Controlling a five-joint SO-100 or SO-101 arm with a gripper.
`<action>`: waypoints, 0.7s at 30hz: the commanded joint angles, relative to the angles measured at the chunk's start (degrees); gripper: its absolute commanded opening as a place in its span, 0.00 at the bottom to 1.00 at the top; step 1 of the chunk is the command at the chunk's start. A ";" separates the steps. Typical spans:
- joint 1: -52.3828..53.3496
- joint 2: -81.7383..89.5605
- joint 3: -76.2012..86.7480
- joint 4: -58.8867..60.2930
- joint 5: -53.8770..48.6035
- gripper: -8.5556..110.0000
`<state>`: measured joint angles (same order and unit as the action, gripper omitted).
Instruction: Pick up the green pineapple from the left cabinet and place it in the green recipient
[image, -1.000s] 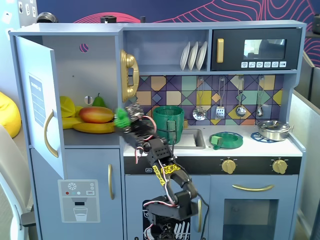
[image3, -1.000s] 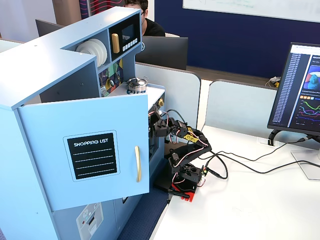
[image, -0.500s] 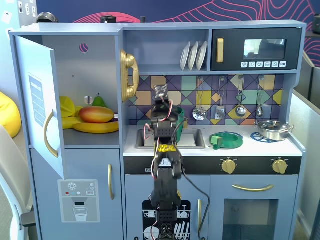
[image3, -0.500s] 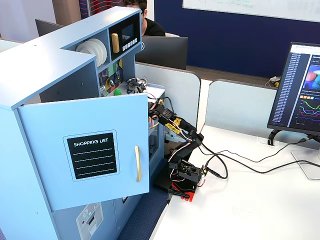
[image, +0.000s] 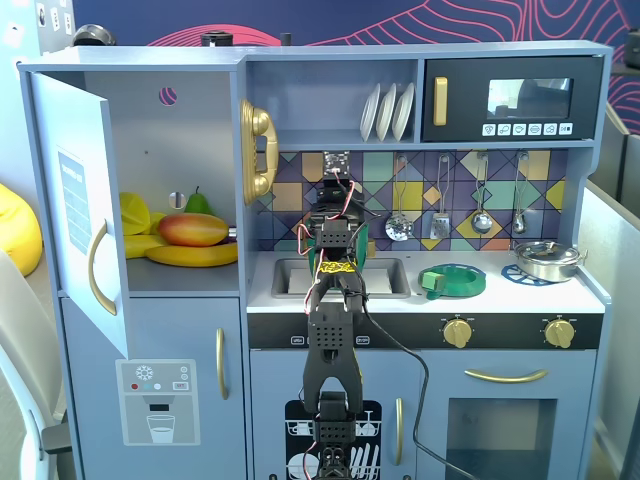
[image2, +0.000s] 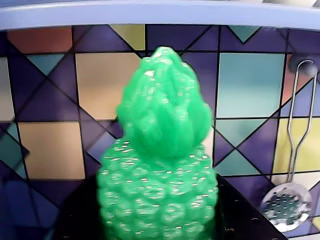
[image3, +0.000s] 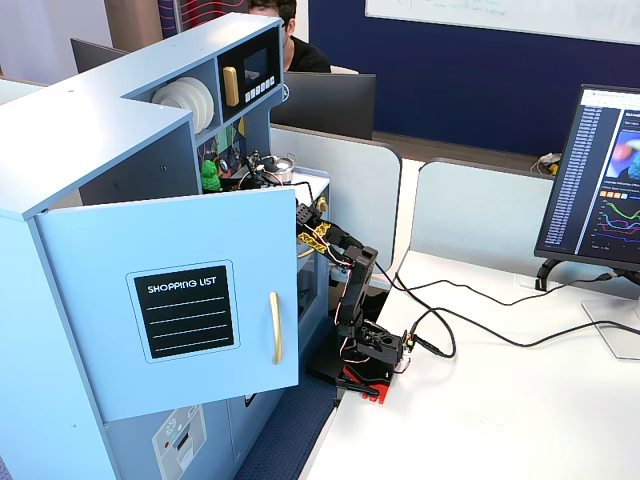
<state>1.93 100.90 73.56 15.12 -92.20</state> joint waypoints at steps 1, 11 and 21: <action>0.35 0.44 -4.22 0.18 3.16 0.38; -0.44 1.93 -2.55 2.37 -0.97 0.50; -2.11 21.45 17.40 2.20 -1.32 0.50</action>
<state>1.49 108.98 82.71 18.90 -93.87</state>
